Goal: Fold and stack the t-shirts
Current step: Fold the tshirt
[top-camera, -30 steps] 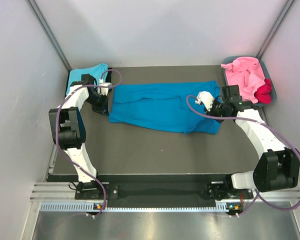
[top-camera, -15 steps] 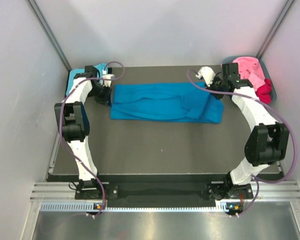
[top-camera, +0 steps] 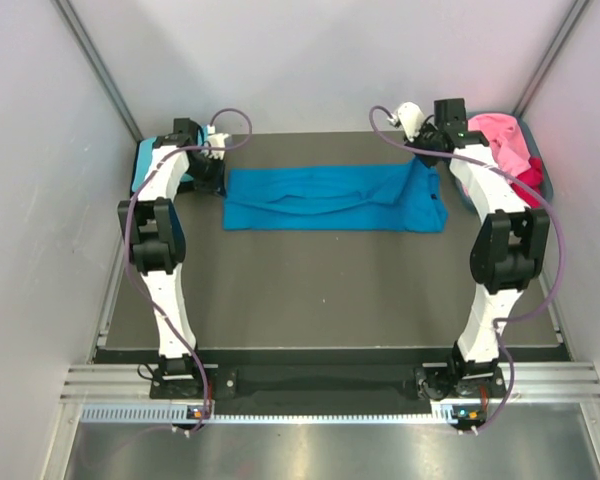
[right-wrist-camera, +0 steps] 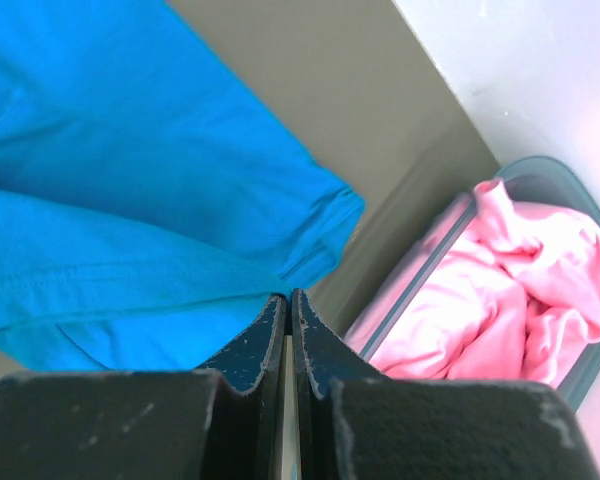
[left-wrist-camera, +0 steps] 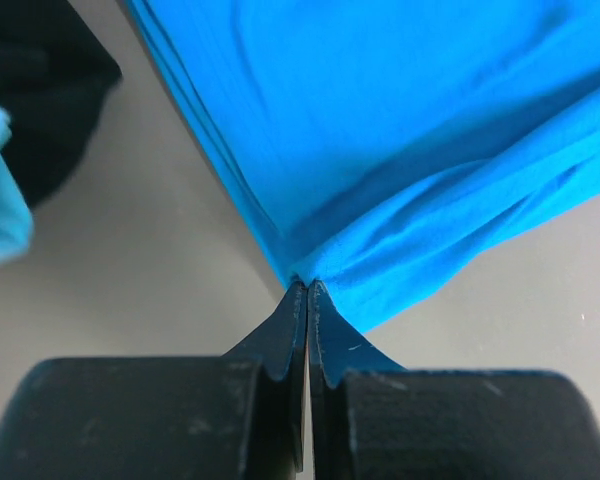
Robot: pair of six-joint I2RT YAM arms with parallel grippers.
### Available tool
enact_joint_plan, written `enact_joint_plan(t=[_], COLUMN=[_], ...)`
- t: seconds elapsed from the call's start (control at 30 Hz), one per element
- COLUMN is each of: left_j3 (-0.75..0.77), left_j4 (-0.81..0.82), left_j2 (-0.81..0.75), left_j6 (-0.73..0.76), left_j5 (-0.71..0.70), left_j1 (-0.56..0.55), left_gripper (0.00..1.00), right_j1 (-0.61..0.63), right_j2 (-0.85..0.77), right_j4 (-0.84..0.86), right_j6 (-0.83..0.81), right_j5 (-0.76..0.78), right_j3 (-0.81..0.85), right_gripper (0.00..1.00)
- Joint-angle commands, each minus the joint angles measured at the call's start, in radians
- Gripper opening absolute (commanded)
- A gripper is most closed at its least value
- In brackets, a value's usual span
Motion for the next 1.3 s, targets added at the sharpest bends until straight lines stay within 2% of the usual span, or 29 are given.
enact_joint_plan(t=[0.0, 0.27, 0.9, 0.93, 1.0, 1.07, 1.17, 1.27], left_j3=[0.063, 0.106, 0.169, 0.167, 0.169, 0.169, 0.154, 0.135], left_j4=[0.018, 0.048, 0.095, 0.100, 0.111, 0.117, 0.127, 0.134], left_j2=[0.025, 0.069, 0.108, 0.109, 0.108, 0.089, 0.048, 0.014], left_j6=[-0.015, -0.029, -0.064, -0.067, -0.088, -0.102, -0.114, -0.119], left_j5=[-0.007, -0.032, -0.131, -0.147, -0.208, -0.254, -0.291, -0.313], left_j1=[-0.010, -0.018, -0.034, -0.034, -0.036, -0.067, -0.068, -0.070], left_gripper=[0.00, 0.00, 0.00, 0.03, 0.21, 0.27, 0.40, 0.43], right_j1=[-0.007, -0.007, -0.002, 0.000, 0.006, 0.006, 0.007, 0.007], right_j2=[0.064, 0.161, 0.245, 0.246, 0.242, 0.223, 0.178, 0.137], right_j4=[0.056, 0.099, 0.156, 0.168, 0.197, 0.205, 0.200, 0.152], right_j6=[0.037, 0.031, 0.043, 0.049, 0.063, 0.072, 0.086, 0.089], right_j5=[0.038, 0.065, 0.104, 0.138, 0.176, 0.198, 0.197, 0.149], right_j3=[0.110, 0.181, 0.249, 0.245, 0.233, 0.218, 0.196, 0.154], right_gripper=[0.00, 0.00, 0.00, 0.00, 0.18, 0.30, 0.35, 0.36])
